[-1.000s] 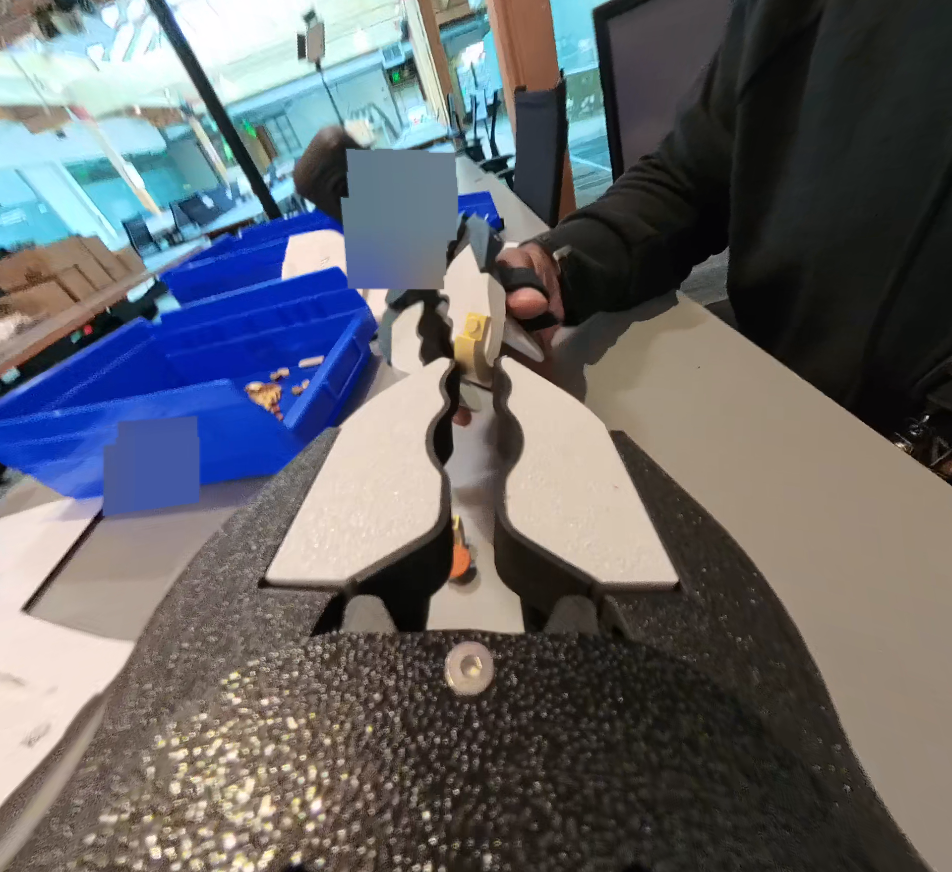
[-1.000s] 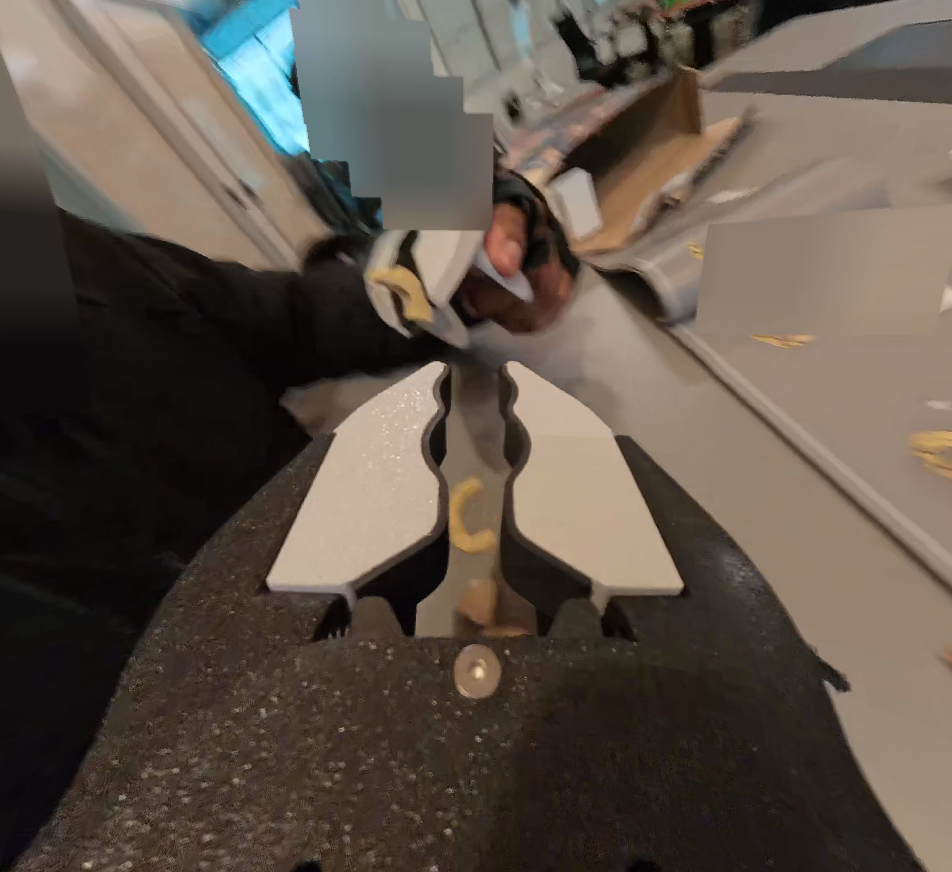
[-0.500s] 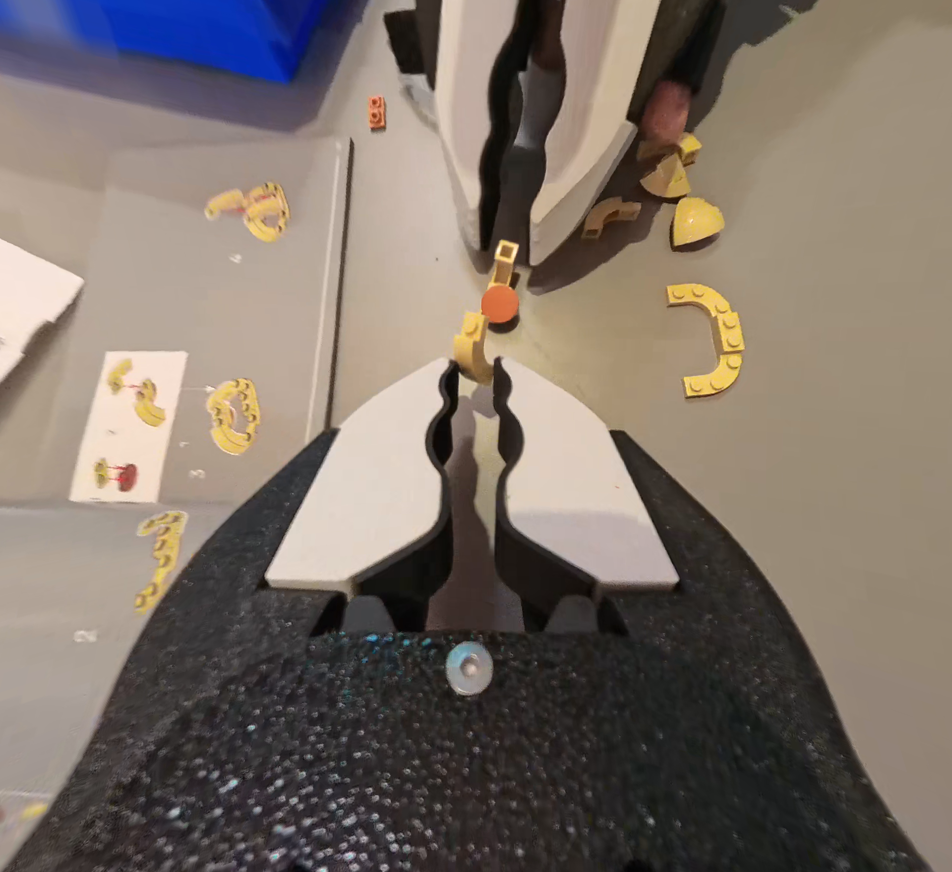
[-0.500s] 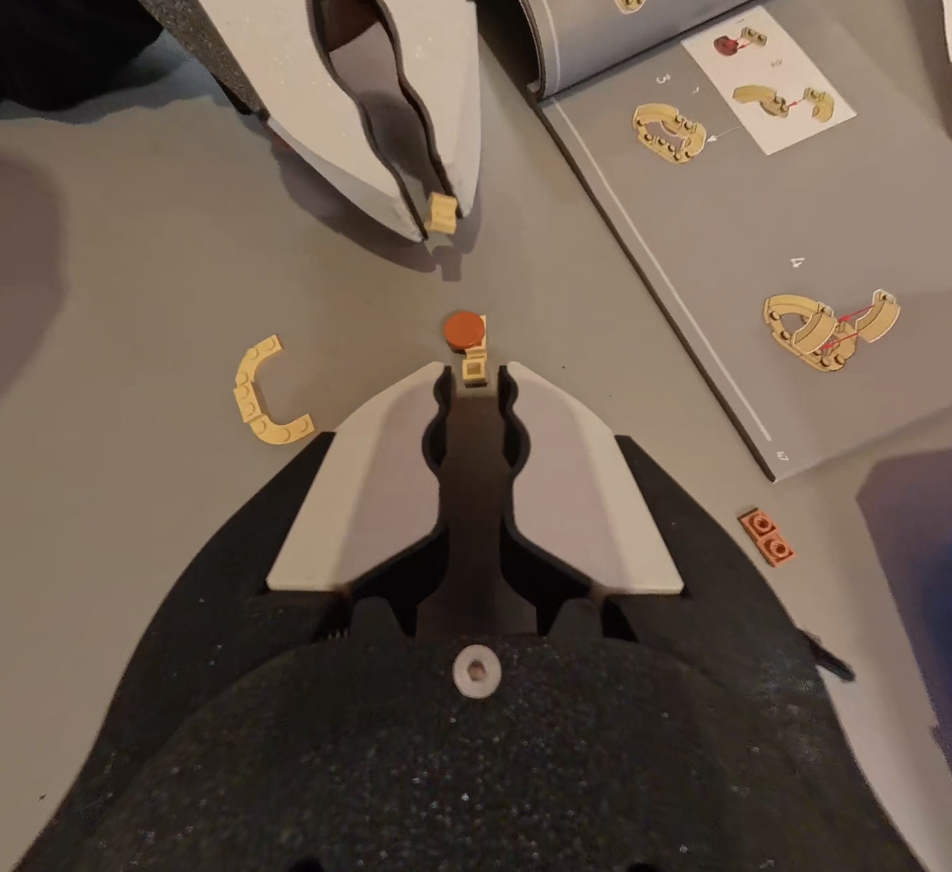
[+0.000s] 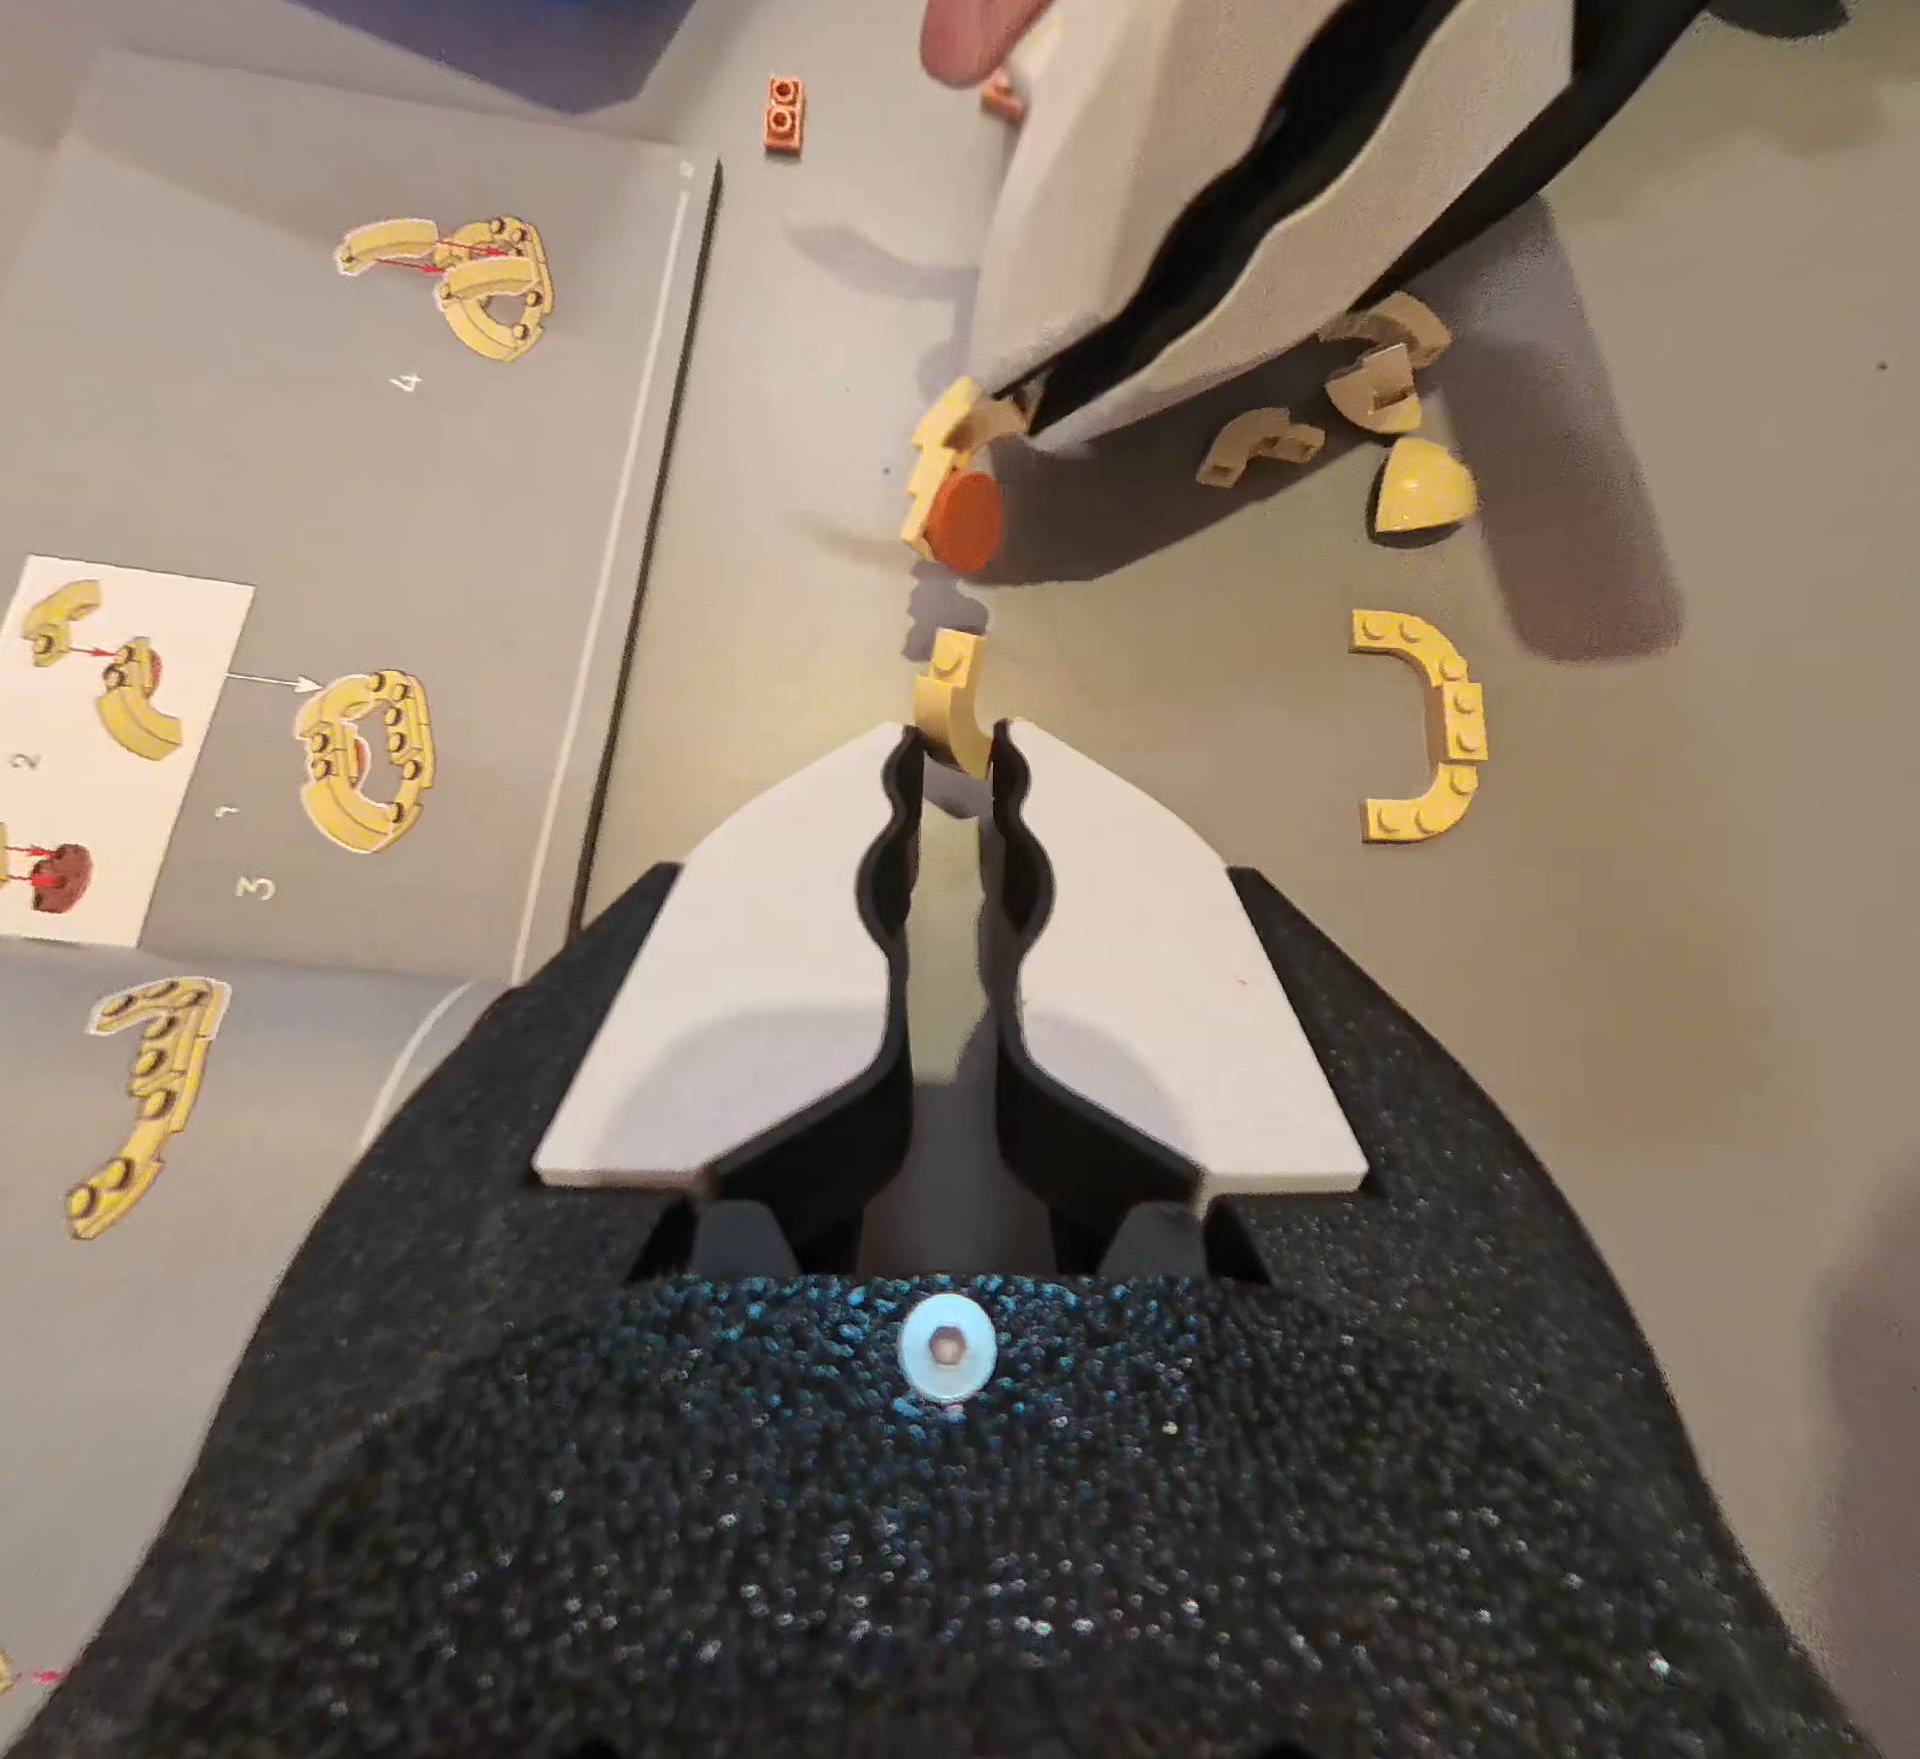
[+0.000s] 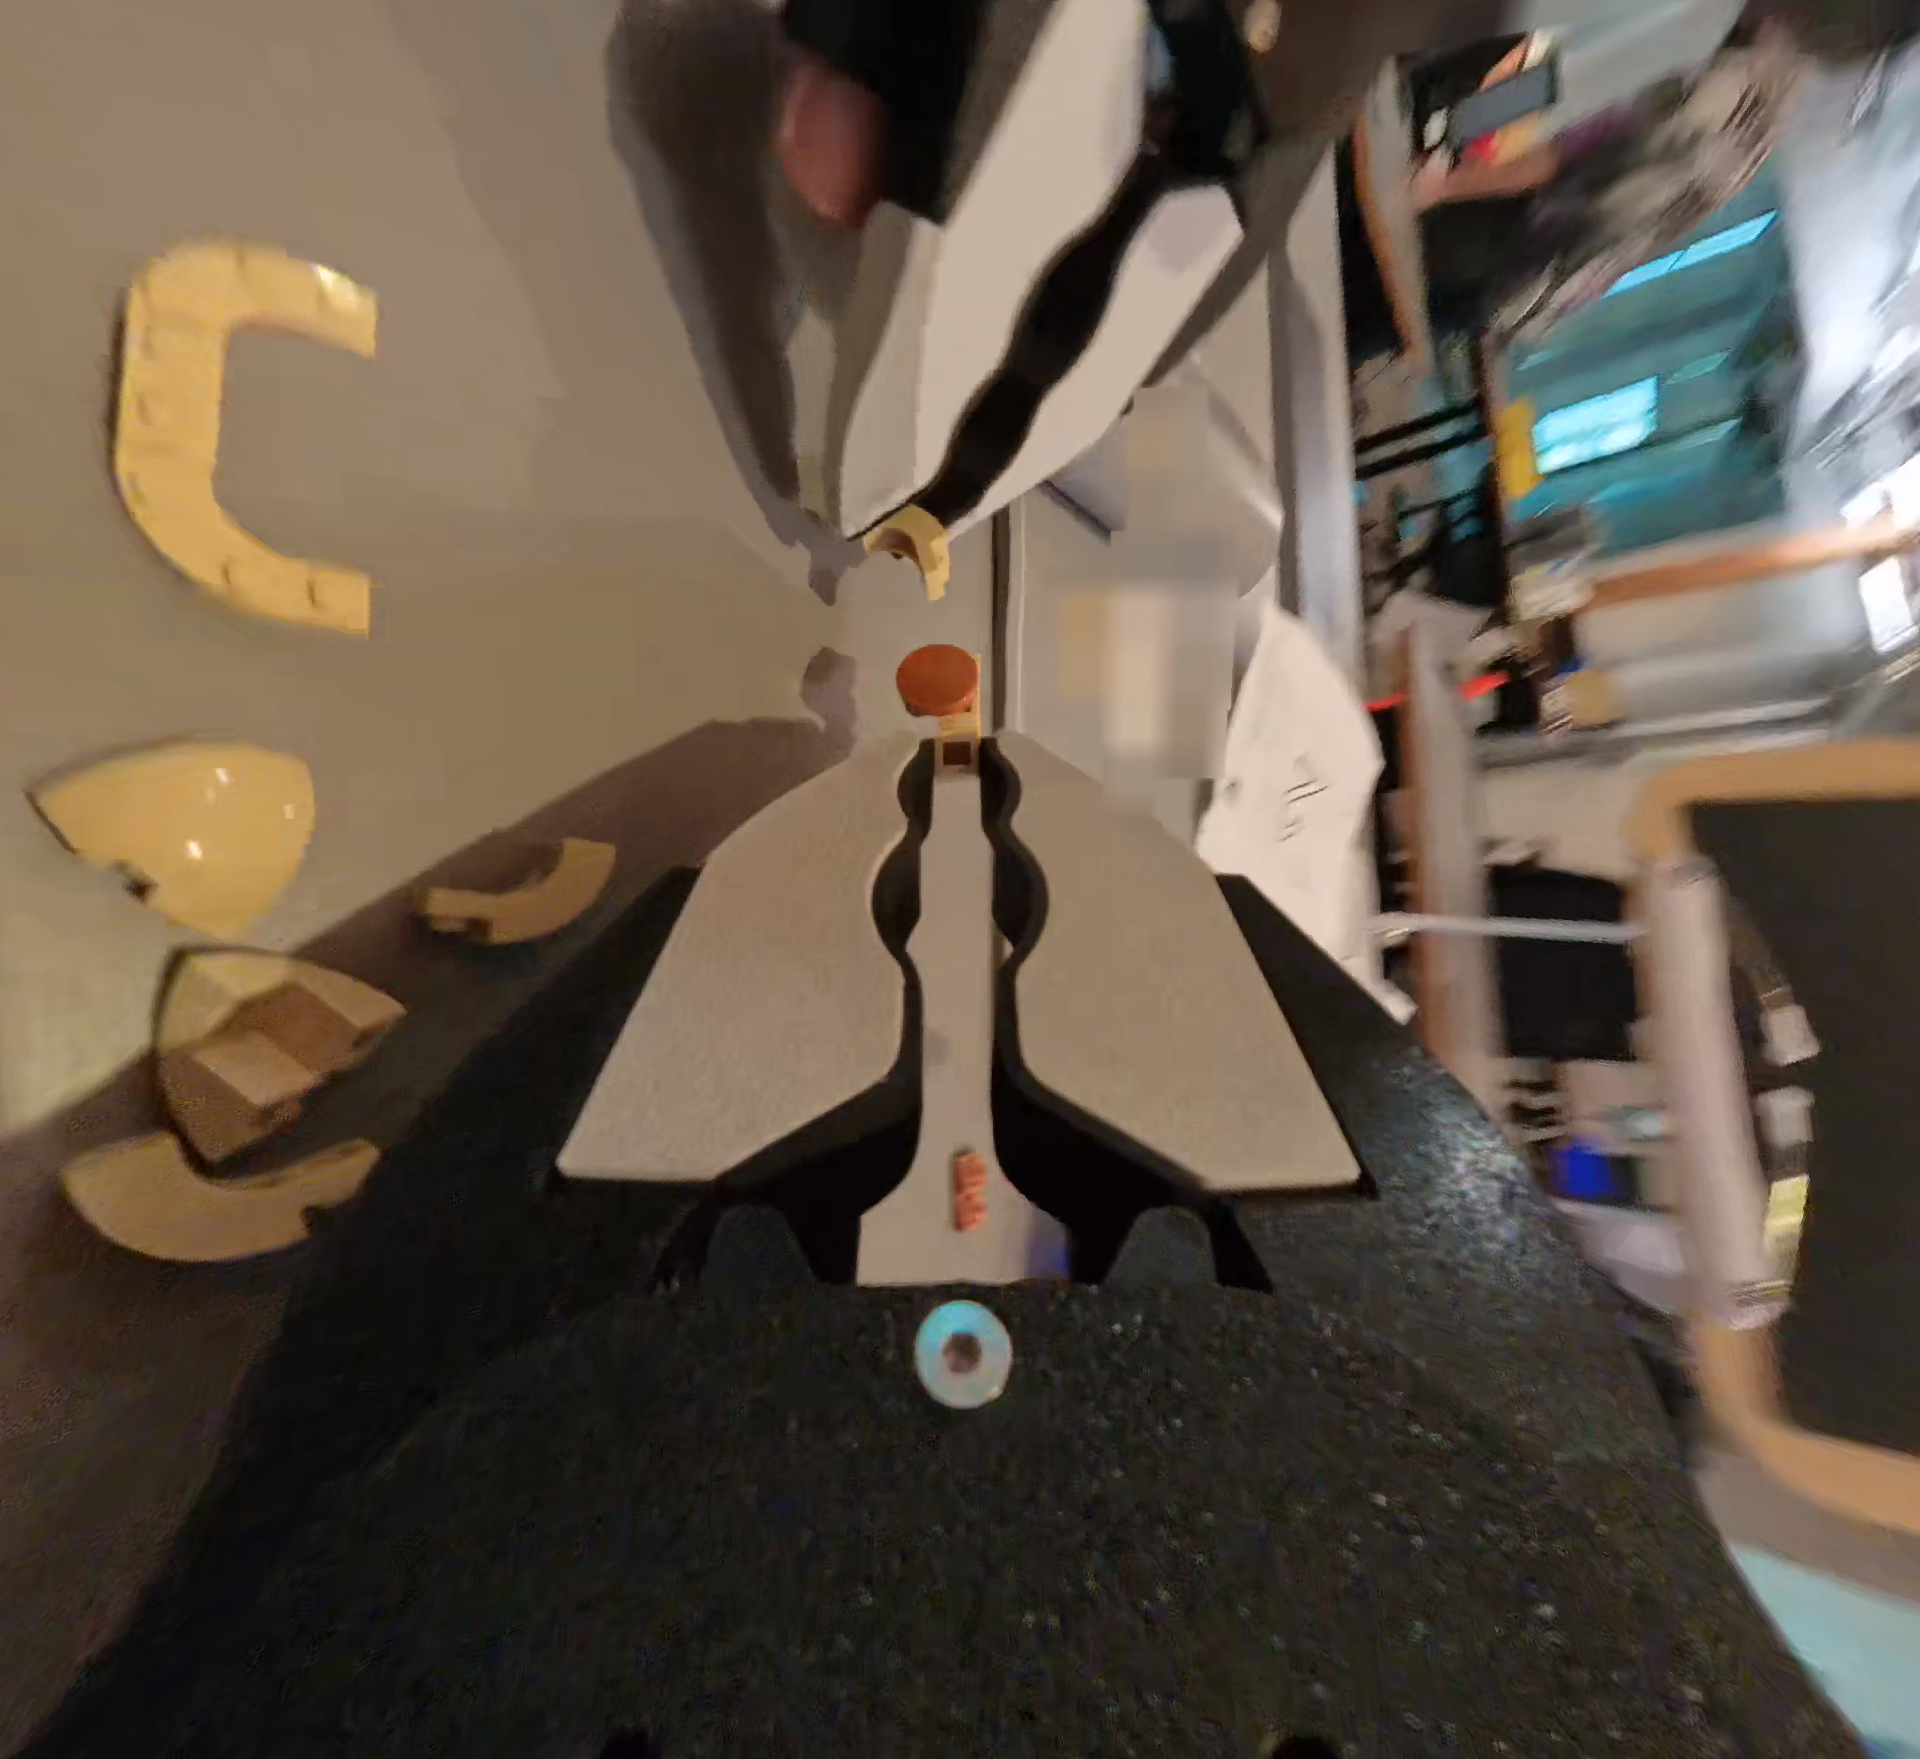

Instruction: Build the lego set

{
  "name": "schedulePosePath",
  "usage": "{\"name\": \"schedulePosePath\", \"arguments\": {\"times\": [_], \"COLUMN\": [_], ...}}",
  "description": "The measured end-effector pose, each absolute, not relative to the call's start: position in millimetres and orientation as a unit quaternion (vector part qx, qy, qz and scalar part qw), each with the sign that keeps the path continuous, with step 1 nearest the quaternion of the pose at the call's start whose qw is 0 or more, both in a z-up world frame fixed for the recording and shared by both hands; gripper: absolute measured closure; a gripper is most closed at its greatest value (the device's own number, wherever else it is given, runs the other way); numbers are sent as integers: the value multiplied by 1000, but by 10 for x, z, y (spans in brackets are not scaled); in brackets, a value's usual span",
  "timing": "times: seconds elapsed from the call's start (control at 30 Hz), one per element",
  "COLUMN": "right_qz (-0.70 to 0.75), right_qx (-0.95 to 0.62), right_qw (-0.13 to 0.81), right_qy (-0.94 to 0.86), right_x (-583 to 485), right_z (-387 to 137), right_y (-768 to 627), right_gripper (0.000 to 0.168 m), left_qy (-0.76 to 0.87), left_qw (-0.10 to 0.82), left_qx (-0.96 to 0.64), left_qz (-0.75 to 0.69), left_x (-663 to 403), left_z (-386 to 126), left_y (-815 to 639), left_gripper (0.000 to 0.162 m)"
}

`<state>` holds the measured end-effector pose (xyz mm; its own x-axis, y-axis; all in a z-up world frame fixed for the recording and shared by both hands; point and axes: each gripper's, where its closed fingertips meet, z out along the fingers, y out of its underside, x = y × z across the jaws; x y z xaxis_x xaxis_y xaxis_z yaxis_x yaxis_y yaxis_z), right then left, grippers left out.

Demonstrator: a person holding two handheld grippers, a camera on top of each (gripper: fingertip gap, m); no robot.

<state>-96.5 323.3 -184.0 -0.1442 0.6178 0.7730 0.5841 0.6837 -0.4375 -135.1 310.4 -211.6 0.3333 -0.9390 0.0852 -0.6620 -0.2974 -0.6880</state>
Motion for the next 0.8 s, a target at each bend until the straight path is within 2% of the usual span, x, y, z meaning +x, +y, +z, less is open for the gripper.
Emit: {"name": "schedulePosePath", "arguments": {"times": [0.1,0.23,0.47,0.6,0.8], "right_qz": [-42,24,173,155,118], "right_qx": [-340,-367,-584,-610,-566], "right_qw": [521,503,419,405,392], "right_qy": [-782,-782,-673,-663,-716], "right_x": [-954,-906,-759,-671,-694], "right_z": [-1925,-1970,-1948,-1985,-2029], "right_y": [3250,3162,3350,3445,3538], "right_gripper": [158,147,134,134,146], "left_qy": [523,526,529,533,537], "left_qw": [286,283,288,295,303], "left_qx": [-768,-768,-767,-763,-758], "left_qz": [-235,-231,-221,-216,-213], "left_x": [-1343,-1345,-1344,-1329,-1308], "left_z": [-2138,-2161,-2166,-2147,-2145], "left_y": [3124,3121,3133,3136,3144], "left_gripper": [150,150,150,150,150]}}
